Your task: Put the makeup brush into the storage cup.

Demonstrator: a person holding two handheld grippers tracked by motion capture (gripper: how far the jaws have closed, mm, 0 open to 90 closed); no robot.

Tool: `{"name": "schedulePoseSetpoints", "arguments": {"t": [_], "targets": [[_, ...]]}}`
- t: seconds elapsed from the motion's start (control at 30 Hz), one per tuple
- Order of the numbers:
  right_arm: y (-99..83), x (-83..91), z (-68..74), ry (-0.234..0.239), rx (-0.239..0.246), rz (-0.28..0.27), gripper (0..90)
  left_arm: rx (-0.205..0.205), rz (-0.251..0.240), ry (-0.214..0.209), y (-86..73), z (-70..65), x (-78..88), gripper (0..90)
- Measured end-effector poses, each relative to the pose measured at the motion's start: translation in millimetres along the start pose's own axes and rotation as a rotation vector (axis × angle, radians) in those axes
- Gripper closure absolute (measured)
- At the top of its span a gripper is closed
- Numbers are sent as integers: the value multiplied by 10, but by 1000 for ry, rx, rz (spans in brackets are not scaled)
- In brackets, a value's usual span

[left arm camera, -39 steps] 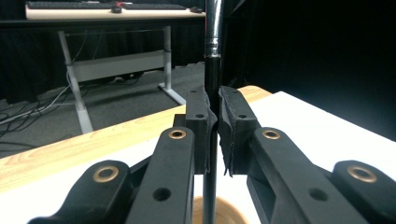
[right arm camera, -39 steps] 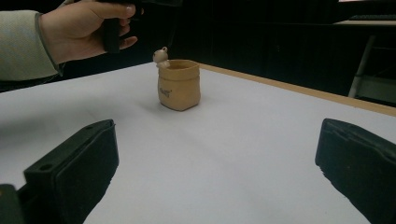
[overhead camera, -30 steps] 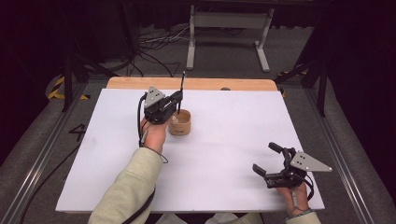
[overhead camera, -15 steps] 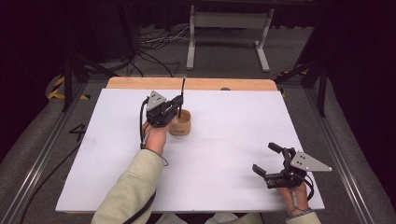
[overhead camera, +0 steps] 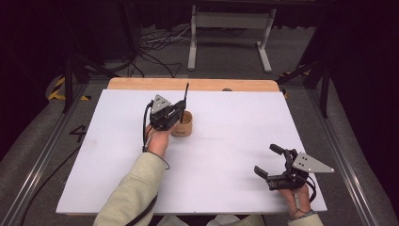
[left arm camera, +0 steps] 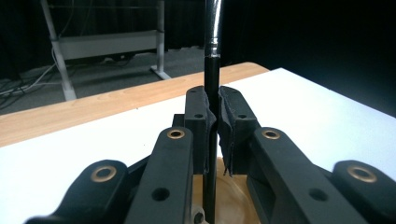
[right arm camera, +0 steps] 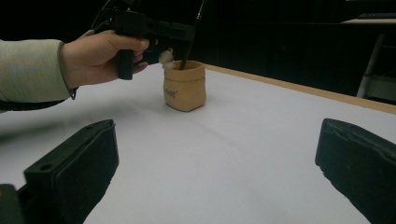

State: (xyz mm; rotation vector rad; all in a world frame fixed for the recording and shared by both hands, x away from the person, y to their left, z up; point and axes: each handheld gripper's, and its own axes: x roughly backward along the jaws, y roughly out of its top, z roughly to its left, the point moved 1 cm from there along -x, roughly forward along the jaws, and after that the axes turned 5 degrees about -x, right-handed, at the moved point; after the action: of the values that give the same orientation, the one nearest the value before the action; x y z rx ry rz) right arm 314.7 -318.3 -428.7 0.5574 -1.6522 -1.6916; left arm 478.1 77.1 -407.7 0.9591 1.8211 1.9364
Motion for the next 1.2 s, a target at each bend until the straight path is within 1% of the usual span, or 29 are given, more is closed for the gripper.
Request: {"name": "schedulePoseSetpoints", "arguments": {"t": [0.17,0.27,0.43,0.47,0.5,0.53,0.57,0.6,0.63,0.7,0.73,0.8,0.87,0.9,0.93,0.97,1.0,1.03,1.13,1.17,1.2], "targets": [[-2,-4,2,6,1,4,0,-2,7,-4,-7,-6,-8,827],[-1,-5,3,8,3,5,0,-12,20,-6,-12,-17,-15,826],[3,4,-4,2,-1,-2,0,-14,18,-6,-8,-7,-6,819],[3,3,-6,2,-1,-1,0,-19,16,-11,-5,-5,-2,730],[3,1,-6,2,0,-1,0,-46,2,-22,3,-12,2,660],[4,-1,-4,1,1,0,0,-46,2,-22,3,-12,2,608],[4,-1,-4,1,1,0,0,-66,-3,-31,12,-19,6,608],[5,-3,-3,0,3,1,0,-101,-5,-33,23,-29,10,565],[7,-7,-2,0,5,1,0,-114,-11,-38,30,-43,6,474],[11,-10,-2,-4,10,-1,0,-128,-18,-57,61,-68,21,391],[13,-10,-2,-4,7,-2,0,-117,-23,-68,80,-77,29,342],[17,-13,-7,-4,9,-3,0,-101,-33,-91,110,-86,48,285],[21,-17,-10,-4,8,-5,0,-98,-30,-101,141,-76,70,200],[23,-18,-10,-5,8,-2,0,-98,-30,-101,141,-76,70,190],[23,-18,-10,-5,8,-2,0,-88,-35,-111,166,-76,97,190],[30,-21,-13,-6,9,-2,0,-84,-37,-119,192,-79,129,154],[40,-23,-18,-10,10,-2,0,-74,-30,-133,213,-74,163,114],[51,-22,-26,-12,12,-3,0,-71,-30,-145,229,-70,191,102],[83,-19,-51,-26,20,-8,0,-73,-22,-170,272,-50,289,55],[93,-21,-61,-25,16,-5,0,-70,-22,-185,282,-41,324,47],[105,-25,-71,-25,17,-3,0,-67,-22,-190,290,-34,360,36]]}}
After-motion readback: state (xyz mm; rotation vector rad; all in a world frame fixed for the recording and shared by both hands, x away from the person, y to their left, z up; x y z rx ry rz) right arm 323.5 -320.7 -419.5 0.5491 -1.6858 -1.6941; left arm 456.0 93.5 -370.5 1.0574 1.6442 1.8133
